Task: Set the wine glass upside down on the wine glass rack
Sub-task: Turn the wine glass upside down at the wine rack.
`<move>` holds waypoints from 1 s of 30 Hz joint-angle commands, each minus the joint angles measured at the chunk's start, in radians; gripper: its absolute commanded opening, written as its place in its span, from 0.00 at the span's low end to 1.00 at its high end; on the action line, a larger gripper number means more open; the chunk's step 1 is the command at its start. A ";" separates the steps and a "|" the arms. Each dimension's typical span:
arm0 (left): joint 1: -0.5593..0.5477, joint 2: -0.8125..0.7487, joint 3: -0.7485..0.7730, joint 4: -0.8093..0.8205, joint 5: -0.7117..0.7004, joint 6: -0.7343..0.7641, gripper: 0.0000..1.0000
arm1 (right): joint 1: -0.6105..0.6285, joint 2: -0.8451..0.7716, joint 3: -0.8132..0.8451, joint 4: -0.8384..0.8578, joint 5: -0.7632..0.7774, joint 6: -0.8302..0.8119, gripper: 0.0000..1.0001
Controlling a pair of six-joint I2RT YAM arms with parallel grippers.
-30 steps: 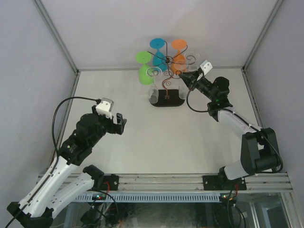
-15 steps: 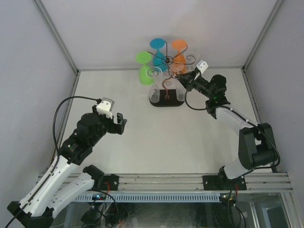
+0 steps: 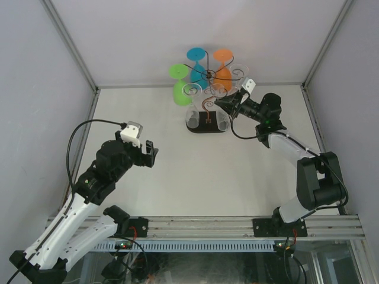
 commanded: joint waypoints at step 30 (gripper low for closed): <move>0.021 0.020 -0.007 0.022 0.036 -0.002 0.87 | -0.029 -0.066 -0.043 0.018 0.153 0.003 0.04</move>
